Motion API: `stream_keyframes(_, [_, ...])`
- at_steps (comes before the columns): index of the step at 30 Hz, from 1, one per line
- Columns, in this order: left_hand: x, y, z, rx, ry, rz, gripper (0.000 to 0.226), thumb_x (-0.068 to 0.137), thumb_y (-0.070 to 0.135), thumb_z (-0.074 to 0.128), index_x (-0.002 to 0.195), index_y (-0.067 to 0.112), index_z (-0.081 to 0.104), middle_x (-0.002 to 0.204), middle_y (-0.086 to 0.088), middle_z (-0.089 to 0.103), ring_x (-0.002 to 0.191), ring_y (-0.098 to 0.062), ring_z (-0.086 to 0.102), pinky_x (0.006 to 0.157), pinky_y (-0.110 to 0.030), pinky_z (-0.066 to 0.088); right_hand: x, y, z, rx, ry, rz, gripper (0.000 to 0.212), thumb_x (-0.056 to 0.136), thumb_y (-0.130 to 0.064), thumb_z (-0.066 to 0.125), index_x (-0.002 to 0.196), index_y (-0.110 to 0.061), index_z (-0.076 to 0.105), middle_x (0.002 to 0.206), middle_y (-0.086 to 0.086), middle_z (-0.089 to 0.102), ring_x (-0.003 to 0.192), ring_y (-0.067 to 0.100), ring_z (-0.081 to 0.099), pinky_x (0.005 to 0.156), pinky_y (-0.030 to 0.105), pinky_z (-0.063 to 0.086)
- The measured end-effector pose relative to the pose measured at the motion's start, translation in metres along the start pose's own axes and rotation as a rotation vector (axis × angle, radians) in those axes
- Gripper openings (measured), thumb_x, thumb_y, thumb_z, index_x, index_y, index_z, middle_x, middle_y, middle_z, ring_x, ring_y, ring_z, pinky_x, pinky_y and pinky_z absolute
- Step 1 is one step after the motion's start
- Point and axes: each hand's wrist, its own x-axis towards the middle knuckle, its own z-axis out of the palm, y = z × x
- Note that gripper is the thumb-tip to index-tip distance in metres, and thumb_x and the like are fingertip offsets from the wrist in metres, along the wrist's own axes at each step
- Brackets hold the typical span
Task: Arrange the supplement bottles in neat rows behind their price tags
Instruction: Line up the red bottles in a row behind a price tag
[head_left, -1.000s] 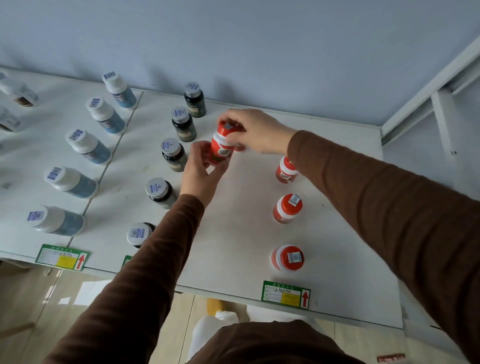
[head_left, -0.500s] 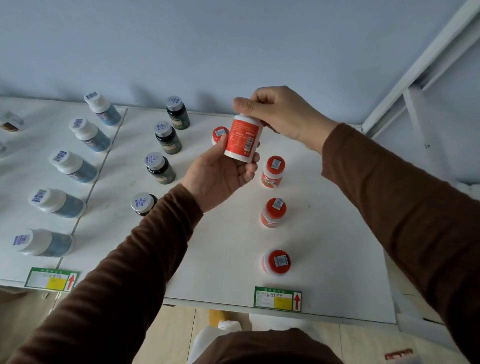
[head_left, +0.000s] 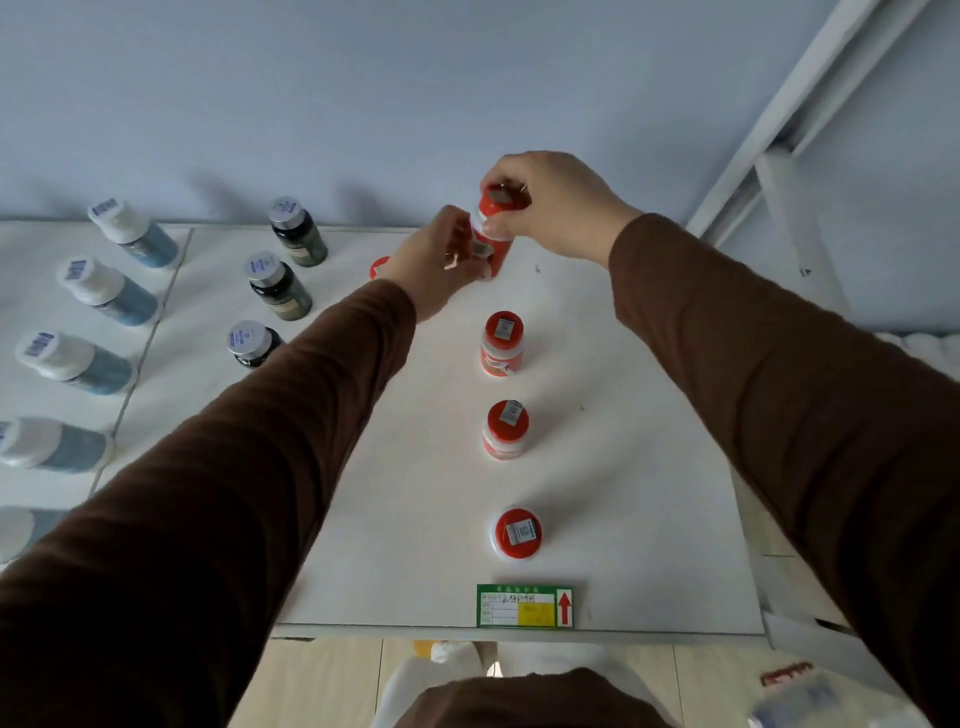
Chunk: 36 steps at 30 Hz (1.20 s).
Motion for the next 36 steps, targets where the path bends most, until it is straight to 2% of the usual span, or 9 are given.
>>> stream_keyframes(3, [0.007, -0.005, 0.009, 0.382, 0.003, 0.039, 0.044, 0.086, 0.031, 0.067, 0.123, 0.012, 0.052, 0.121, -0.006, 0.062, 0.112, -0.027, 0.055, 0.092, -0.037, 0.042, 0.002, 0.008, 0.018, -0.114, -0.049, -0.005, 0.039, 0.087, -0.033, 0.071, 0.122, -0.019, 0.062, 0.117, 0.005, 0.062, 0.106, 0.024, 0.058, 0.082, 0.026, 0.038])
stream_keyframes(6, [0.008, -0.01, 0.015, 0.616, -0.033, 0.064, 0.051, 0.085, 0.031, 0.069, 0.13, 0.014, 0.05, 0.127, -0.009, 0.058, 0.118, -0.03, 0.048, 0.098, -0.039, 0.04, 0.001, 0.015, 0.035, -0.172, -0.086, 0.002, 0.039, 0.089, -0.031, 0.069, 0.124, -0.017, 0.061, 0.118, 0.009, 0.061, 0.106, 0.027, 0.059, 0.082, 0.027, 0.038])
stream_keyframes(13, [0.007, -0.012, 0.018, 0.781, -0.065, 0.058, 0.053, 0.086, 0.03, 0.069, 0.132, 0.013, 0.05, 0.125, -0.01, 0.059, 0.118, -0.03, 0.048, 0.097, -0.043, 0.046, 0.003, 0.023, 0.056, -0.24, -0.096, -0.002, 0.041, 0.089, -0.025, 0.069, 0.127, -0.016, 0.058, 0.122, 0.01, 0.059, 0.108, 0.029, 0.059, 0.083, 0.026, 0.037])
stream_keyframes(19, [0.0, -0.011, 0.011, 0.742, -0.028, 0.067, 0.052, 0.086, 0.031, 0.069, 0.132, 0.014, 0.05, 0.126, -0.009, 0.058, 0.12, -0.028, 0.047, 0.098, -0.042, 0.044, 0.006, 0.02, 0.053, -0.257, -0.125, -0.007, 0.054, 0.087, -0.03, 0.072, 0.137, -0.018, 0.054, 0.133, 0.01, 0.054, 0.119, 0.03, 0.054, 0.096, 0.034, 0.044])
stream_keyframes(24, [-0.024, -0.025, -0.03, 0.582, 0.189, 0.086, 0.053, 0.076, 0.027, 0.075, 0.122, 0.013, 0.054, 0.119, -0.009, 0.056, 0.113, -0.031, 0.047, 0.094, -0.039, 0.039, 0.023, -0.006, 0.042, -0.255, -0.061, -0.142, 0.053, 0.085, -0.037, 0.071, 0.134, -0.022, 0.055, 0.13, 0.006, 0.053, 0.121, 0.027, 0.047, 0.089, 0.034, 0.041])
stream_keyframes(27, [-0.038, -0.046, -0.042, 0.535, 0.243, -0.03, 0.061, 0.073, 0.031, 0.079, 0.123, 0.01, 0.052, 0.119, -0.013, 0.055, 0.113, -0.034, 0.048, 0.096, -0.039, 0.038, 0.033, -0.032, 0.053, -0.242, -0.133, -0.236, 0.053, 0.086, -0.032, 0.071, 0.136, -0.022, 0.054, 0.13, 0.006, 0.054, 0.119, 0.026, 0.05, 0.091, 0.034, 0.04])
stream_keyframes(32, [-0.041, -0.078, -0.021, 0.462, 0.11, -0.267, 0.063, 0.073, 0.037, 0.079, 0.123, 0.008, 0.052, 0.121, -0.016, 0.056, 0.115, -0.036, 0.049, 0.098, -0.04, 0.037, 0.039, -0.06, 0.084, -0.264, -0.293, -0.312, 0.041, 0.091, -0.03, 0.062, 0.13, -0.018, 0.056, 0.125, 0.008, 0.058, 0.113, 0.028, 0.057, 0.095, 0.041, 0.047])
stream_keyframes(34, [-0.038, -0.084, -0.01, 0.365, 0.113, -0.319, 0.057, 0.075, 0.04, 0.077, 0.117, 0.009, 0.055, 0.117, -0.013, 0.061, 0.111, -0.033, 0.053, 0.093, -0.039, 0.042, 0.041, -0.062, 0.092, -0.296, -0.298, -0.322, 0.039, 0.093, -0.028, 0.06, 0.13, -0.018, 0.056, 0.125, 0.009, 0.058, 0.113, 0.029, 0.057, 0.094, 0.042, 0.047])
stream_keyframes(36, [-0.036, -0.088, -0.004, 0.192, 0.169, -0.357, 0.05, 0.073, 0.039, 0.077, 0.11, 0.012, 0.058, 0.107, -0.009, 0.066, 0.1, -0.028, 0.059, 0.08, -0.033, 0.044, 0.045, -0.06, 0.094, -0.286, -0.28, -0.304, 0.037, 0.091, -0.023, 0.062, 0.128, -0.018, 0.057, 0.124, 0.008, 0.059, 0.113, 0.028, 0.057, 0.093, 0.038, 0.046])
